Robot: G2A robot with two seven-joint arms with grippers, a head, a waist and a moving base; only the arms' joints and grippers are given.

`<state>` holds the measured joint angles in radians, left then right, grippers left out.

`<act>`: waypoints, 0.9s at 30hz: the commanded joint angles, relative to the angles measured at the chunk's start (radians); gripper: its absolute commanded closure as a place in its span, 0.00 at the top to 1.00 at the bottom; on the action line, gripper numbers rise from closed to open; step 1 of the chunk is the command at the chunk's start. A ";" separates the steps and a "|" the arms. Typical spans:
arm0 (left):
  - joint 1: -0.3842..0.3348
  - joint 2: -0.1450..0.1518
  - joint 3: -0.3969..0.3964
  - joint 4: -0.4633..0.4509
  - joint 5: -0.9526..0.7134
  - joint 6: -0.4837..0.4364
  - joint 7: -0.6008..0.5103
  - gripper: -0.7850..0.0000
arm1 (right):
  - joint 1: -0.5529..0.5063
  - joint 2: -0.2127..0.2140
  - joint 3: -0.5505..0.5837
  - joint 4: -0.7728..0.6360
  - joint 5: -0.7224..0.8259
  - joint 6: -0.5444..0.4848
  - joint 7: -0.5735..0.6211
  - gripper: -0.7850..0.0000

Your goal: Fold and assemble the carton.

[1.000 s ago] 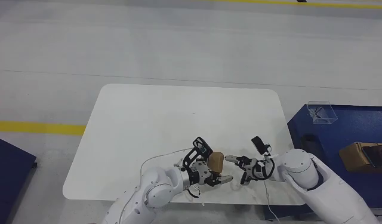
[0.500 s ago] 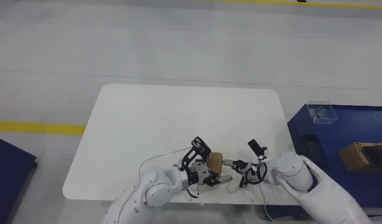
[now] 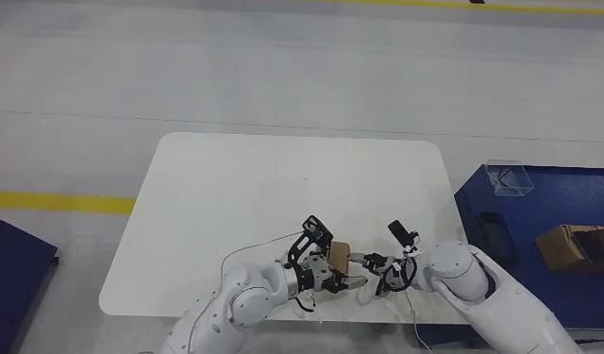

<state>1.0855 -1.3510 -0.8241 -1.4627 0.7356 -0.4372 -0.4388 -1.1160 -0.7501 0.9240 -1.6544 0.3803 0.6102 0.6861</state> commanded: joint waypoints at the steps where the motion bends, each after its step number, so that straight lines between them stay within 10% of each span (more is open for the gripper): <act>1: 0.001 0.000 0.000 0.001 -0.001 0.001 0.001 1.00 | 0.001 -0.003 -0.001 0.001 0.001 0.000 0.003 1.00; 19: 0.042 0.010 -0.058 -0.083 -0.056 0.074 -0.004 1.00 | -0.039 -0.006 0.053 -0.039 -0.006 -0.020 -0.012 1.00; 27: 0.089 0.020 -0.166 -0.182 -0.221 0.423 -0.165 1.00 | -0.052 -0.008 0.077 -0.053 -0.008 -0.021 -0.004 1.00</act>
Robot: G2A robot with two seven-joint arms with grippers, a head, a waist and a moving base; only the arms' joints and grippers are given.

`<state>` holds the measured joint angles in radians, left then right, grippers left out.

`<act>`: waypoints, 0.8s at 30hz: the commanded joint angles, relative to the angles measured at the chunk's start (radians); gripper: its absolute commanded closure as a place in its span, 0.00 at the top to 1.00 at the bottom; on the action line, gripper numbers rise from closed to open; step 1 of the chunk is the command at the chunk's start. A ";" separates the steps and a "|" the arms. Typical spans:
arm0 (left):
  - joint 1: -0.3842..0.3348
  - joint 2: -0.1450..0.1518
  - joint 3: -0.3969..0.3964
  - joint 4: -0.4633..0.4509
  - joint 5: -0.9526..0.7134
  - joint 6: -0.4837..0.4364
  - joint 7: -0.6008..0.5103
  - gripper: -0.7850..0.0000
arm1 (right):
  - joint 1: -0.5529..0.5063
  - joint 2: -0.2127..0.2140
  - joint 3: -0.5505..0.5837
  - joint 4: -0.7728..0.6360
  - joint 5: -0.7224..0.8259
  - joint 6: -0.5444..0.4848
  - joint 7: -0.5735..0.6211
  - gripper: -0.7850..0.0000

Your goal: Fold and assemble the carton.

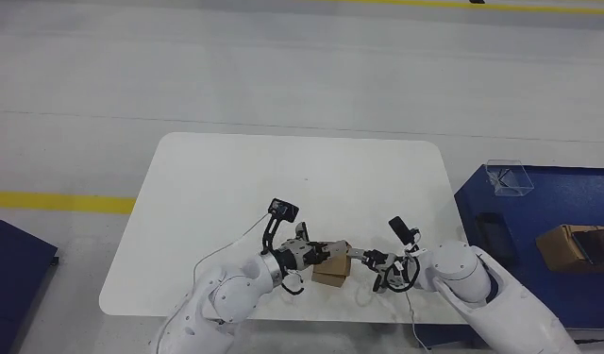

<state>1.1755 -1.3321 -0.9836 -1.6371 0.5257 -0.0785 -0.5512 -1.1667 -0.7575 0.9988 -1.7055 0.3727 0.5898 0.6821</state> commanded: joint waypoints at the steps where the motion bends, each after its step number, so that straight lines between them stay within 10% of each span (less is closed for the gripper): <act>1: -0.002 0.003 -0.013 -0.005 -0.029 0.107 -0.102 1.00 | -0.004 0.000 0.005 -0.003 -0.002 -0.001 0.001 1.00; 24: -0.154 -0.026 0.026 0.286 -0.300 0.151 -0.254 0.92 | -0.054 0.000 0.058 -0.035 -0.044 -0.014 0.021 1.00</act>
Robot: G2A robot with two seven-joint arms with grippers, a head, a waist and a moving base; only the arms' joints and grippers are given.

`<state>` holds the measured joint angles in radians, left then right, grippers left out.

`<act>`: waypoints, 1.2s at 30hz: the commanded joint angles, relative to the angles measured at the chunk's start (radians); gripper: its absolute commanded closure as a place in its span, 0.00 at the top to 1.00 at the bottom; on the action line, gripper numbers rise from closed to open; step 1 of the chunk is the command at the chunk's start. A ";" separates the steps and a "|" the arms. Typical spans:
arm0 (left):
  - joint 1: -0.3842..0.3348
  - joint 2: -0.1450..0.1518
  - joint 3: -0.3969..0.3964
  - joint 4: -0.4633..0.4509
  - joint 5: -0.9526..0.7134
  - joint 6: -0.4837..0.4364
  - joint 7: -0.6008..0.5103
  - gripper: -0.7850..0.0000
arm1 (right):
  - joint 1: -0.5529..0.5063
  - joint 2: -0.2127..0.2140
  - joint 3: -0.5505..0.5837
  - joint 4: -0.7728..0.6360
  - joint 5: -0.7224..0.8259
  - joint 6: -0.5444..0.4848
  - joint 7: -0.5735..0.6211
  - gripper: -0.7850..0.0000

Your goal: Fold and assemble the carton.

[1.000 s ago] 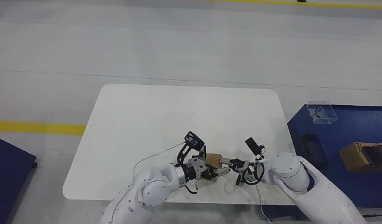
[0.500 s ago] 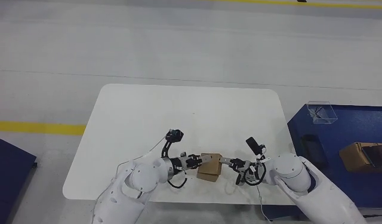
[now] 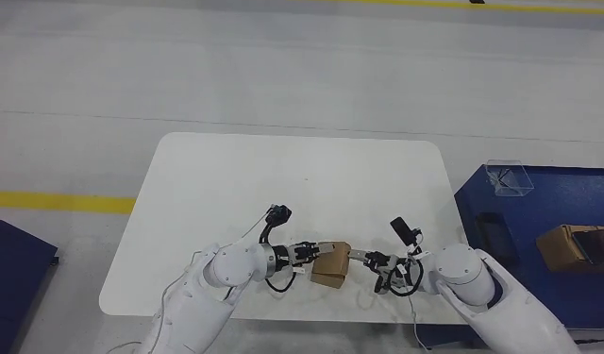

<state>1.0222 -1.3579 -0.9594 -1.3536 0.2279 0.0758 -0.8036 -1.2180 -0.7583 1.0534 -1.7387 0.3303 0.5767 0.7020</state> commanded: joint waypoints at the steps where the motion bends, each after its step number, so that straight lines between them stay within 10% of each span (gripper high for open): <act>1: 0.001 0.000 0.003 0.004 -0.007 -0.007 -0.005 0.91 | -0.006 0.001 0.008 -0.002 -0.005 -0.001 0.003 1.00; 6: 0.007 0.002 0.001 0.005 -0.019 -0.017 -0.013 0.75 | -0.021 0.003 0.019 -0.010 -0.021 -0.002 0.011 1.00; 36: 0.017 0.004 0.021 0.030 -0.072 -0.053 -0.010 0.72 | -0.008 -0.030 -0.026 0.016 -0.085 0.020 -0.008 1.00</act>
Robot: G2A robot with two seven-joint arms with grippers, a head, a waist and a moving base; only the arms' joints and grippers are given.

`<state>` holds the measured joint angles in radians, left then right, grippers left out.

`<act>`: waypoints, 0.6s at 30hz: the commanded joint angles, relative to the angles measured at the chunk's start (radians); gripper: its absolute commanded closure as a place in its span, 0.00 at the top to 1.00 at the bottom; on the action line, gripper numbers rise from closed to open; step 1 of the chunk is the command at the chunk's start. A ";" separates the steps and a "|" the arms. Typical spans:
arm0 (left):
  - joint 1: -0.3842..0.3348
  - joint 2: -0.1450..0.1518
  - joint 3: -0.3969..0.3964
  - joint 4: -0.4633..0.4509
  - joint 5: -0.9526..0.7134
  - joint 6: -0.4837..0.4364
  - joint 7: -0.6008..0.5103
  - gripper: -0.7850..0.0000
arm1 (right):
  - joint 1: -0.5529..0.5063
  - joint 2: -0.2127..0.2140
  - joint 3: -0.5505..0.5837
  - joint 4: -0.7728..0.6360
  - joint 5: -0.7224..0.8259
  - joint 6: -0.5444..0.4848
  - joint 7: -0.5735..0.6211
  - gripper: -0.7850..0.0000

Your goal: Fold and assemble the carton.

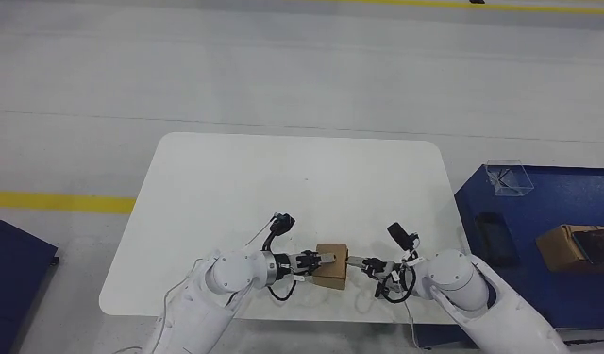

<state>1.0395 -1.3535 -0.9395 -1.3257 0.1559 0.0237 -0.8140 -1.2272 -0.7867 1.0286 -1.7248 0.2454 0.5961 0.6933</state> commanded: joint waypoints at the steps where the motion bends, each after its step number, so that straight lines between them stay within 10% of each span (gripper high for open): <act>1: -0.001 0.000 0.003 0.004 0.002 -0.001 0.002 0.71 | 0.003 -0.002 -0.002 0.003 -0.001 0.001 0.002 1.00; 18: -0.012 0.001 0.023 0.024 0.031 0.011 0.005 0.58 | 0.024 -0.020 -0.026 0.032 -0.027 0.015 0.023 1.00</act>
<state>1.0271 -1.3526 -0.9176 -1.3023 0.1866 0.0336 -0.8089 -1.2039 -0.8055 1.0044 -1.6946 0.2189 0.6110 0.7147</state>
